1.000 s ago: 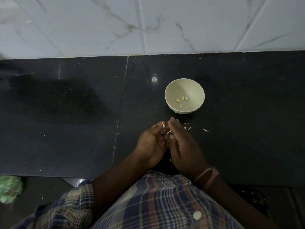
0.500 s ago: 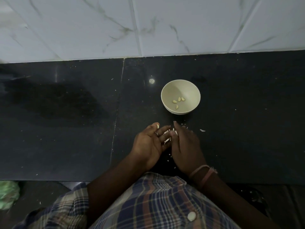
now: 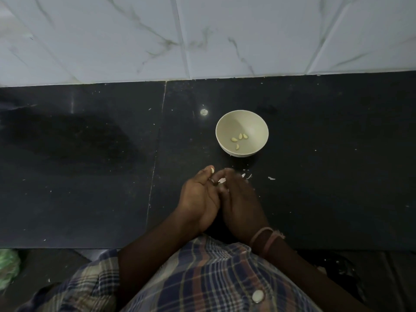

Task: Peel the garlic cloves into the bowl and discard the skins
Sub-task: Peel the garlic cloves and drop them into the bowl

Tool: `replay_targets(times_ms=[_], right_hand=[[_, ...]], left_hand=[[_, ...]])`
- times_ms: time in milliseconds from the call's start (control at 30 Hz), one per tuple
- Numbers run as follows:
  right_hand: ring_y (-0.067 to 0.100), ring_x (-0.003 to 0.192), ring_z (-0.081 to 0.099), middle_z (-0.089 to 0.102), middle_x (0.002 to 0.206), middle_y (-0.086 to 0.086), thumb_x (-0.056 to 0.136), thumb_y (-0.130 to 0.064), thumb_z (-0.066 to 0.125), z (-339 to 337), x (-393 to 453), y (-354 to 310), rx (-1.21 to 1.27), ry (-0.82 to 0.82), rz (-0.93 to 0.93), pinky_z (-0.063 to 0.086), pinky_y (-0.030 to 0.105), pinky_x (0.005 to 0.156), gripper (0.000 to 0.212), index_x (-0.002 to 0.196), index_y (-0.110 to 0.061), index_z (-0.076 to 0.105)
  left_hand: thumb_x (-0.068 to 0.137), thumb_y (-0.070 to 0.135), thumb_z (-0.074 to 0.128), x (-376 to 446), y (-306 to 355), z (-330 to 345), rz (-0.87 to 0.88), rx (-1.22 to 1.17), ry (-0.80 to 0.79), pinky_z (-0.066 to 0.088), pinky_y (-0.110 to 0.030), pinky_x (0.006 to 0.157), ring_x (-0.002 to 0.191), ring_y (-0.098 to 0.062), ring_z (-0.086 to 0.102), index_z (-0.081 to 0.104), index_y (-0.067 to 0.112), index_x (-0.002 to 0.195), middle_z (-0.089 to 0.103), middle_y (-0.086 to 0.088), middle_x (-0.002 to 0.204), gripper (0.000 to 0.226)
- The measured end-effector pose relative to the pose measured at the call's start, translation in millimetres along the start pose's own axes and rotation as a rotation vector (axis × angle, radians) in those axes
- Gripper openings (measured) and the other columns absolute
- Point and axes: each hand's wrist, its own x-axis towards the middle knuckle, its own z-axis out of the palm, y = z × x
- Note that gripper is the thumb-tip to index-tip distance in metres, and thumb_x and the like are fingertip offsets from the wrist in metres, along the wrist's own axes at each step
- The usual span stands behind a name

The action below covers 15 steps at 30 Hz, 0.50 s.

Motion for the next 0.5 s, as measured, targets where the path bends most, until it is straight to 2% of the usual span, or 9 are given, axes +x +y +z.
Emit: replay_targets(times_ms=[67, 100, 133, 200, 267, 333, 367, 433, 500], right_hand=[[0.032, 0.128, 0.054, 0.059, 0.136, 0.015, 0.104, -0.033, 0.032, -11, 5, 6, -0.016, 0.108, 0.105, 0.039, 0.041, 0.112, 0.046, 0.134, -0.008, 0.056], [0.030, 0.128, 0.054, 0.059, 0.135, 0.015, 0.103, -0.033, 0.033, -14, 5, 4, -0.035, 0.154, 0.076, 0.040, 0.041, 0.111, 0.046, 0.133, -0.008, 0.057], [0.028, 0.132, 0.051, 0.057, 0.140, 0.014, 0.103, -0.034, 0.033, -13, 4, 0, -0.040, 0.147, 0.017, 0.038, 0.040, 0.113, 0.049, 0.138, -0.007, 0.055], [0.024, 0.139, 0.044, 0.051, 0.148, 0.012, 0.103, -0.038, 0.032, -4, 2, -5, -0.043, 0.023, -0.081, 0.031, 0.037, 0.118, 0.055, 0.146, -0.007, 0.049], [0.025, 0.131, 0.052, 0.059, 0.138, 0.010, 0.102, -0.042, 0.028, -2, 6, 0, -0.016, -0.011, 0.034, 0.035, 0.037, 0.114, 0.056, 0.139, -0.010, 0.054], [0.029, 0.117, 0.060, 0.066, 0.122, 0.010, 0.100, -0.041, 0.026, -10, 12, 7, -0.041, 0.114, 0.162, 0.041, 0.041, 0.107, 0.052, 0.124, -0.011, 0.061], [0.030, 0.118, 0.060, 0.066, 0.123, 0.012, 0.100, -0.040, 0.027, -13, 12, 5, -0.068, 0.169, 0.164, 0.042, 0.044, 0.108, 0.053, 0.125, -0.009, 0.061], [0.028, 0.135, 0.050, 0.057, 0.141, 0.015, 0.102, -0.039, 0.029, -10, 7, -3, -0.038, 0.119, 0.058, 0.036, 0.043, 0.116, 0.057, 0.141, -0.005, 0.053], [0.026, 0.144, 0.040, 0.048, 0.152, 0.014, 0.104, -0.044, 0.026, 0, 0, -6, -0.037, -0.022, -0.039, 0.027, 0.043, 0.121, 0.062, 0.149, -0.005, 0.045]], left_hand=[[0.099, 0.022, 0.050, -1, 2, 1, 0.008, -0.039, -0.023, 0.056, -0.050, 0.097, 0.119, -0.040, 0.063, 0.046, 0.014, 0.112, 0.051, -0.029, 0.144, 0.016], [0.098, 0.022, 0.052, -2, 2, 1, 0.002, -0.048, -0.022, 0.058, -0.049, 0.093, 0.115, -0.040, 0.065, 0.046, 0.014, 0.114, 0.053, -0.028, 0.142, 0.019], [0.097, 0.023, 0.053, -2, 1, -1, -0.015, -0.042, -0.021, 0.057, -0.048, 0.094, 0.119, -0.041, 0.063, 0.047, 0.013, 0.124, 0.052, -0.027, 0.142, 0.029], [0.101, 0.024, 0.048, -1, -3, -4, -0.021, -0.010, -0.007, 0.053, -0.047, 0.102, 0.131, -0.042, 0.054, 0.045, 0.009, 0.138, 0.050, -0.029, 0.142, 0.040], [0.103, 0.022, 0.045, -4, -3, -1, -0.032, -0.010, -0.020, 0.055, -0.047, 0.096, 0.118, -0.039, 0.062, 0.049, 0.011, 0.123, 0.058, -0.030, 0.129, 0.024], [0.103, 0.024, 0.043, -8, -4, 3, -0.054, -0.009, -0.056, 0.057, -0.045, 0.086, 0.102, -0.033, 0.069, 0.049, 0.018, 0.101, 0.065, -0.025, 0.118, 0.008], [0.104, 0.025, 0.041, -7, -4, 2, -0.051, 0.006, -0.046, 0.057, -0.045, 0.084, 0.100, -0.031, 0.070, 0.049, 0.020, 0.098, 0.067, -0.022, 0.116, 0.011], [0.105, 0.026, 0.042, -6, -2, -1, -0.050, 0.001, -0.030, 0.058, -0.045, 0.088, 0.102, -0.032, 0.070, 0.054, 0.012, 0.111, 0.068, -0.022, 0.114, 0.020], [0.104, 0.026, 0.045, -5, 0, 0, -0.046, 0.011, 0.021, 0.048, -0.049, 0.108, 0.124, -0.038, 0.060, 0.050, -0.001, 0.131, 0.058, -0.030, 0.134, 0.039]])
